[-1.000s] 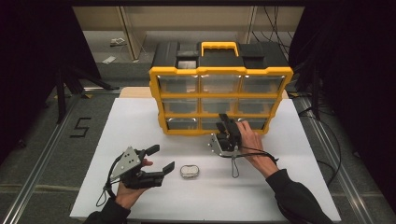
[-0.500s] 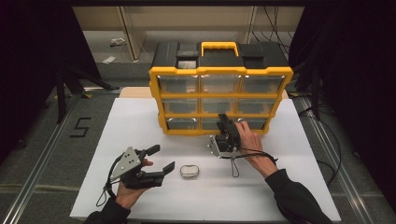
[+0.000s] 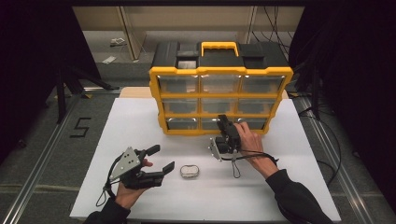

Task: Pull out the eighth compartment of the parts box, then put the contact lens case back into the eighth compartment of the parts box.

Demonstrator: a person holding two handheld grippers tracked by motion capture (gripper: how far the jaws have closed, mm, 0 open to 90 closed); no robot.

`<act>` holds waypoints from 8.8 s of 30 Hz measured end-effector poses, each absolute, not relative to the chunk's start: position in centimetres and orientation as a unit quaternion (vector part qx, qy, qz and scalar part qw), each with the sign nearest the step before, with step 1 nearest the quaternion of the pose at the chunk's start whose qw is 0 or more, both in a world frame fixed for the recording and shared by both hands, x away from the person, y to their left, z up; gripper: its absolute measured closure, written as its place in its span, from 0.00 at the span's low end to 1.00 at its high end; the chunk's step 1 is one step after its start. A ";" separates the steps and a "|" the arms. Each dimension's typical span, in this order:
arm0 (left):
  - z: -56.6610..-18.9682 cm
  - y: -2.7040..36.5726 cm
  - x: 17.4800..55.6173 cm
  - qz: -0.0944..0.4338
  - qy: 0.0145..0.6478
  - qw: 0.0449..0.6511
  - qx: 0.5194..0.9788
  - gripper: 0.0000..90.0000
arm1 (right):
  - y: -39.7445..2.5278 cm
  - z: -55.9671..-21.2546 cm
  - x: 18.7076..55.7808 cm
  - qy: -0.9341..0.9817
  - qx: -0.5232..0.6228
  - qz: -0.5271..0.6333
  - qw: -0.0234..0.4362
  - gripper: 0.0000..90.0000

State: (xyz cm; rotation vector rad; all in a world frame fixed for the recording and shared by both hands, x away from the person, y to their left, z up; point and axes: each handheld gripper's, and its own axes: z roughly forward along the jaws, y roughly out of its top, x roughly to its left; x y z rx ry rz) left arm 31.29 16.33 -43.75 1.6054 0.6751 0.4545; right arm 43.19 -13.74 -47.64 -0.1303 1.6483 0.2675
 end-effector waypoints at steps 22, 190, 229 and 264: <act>-43.7 16.5 31.4 0.199 0.292 0.621 0.700 0.23 | -13.9 -47.3 42.3 0.752 -0.071 0.111 0.646 0.84; -43.7 16.6 31.5 0.203 0.294 0.623 0.696 0.22 | -13.3 -43.8 34.2 0.880 0.066 0.424 0.203 0.32; -43.6 16.1 31.3 0.206 0.284 0.619 0.703 0.22 | -9.2 -47.5 38.0 0.915 0.089 0.380 0.098 0.27; -43.8 16.1 31.3 0.203 0.280 0.618 0.706 0.22 | -8.4 -48.7 39.2 0.931 0.092 0.344 0.078 0.33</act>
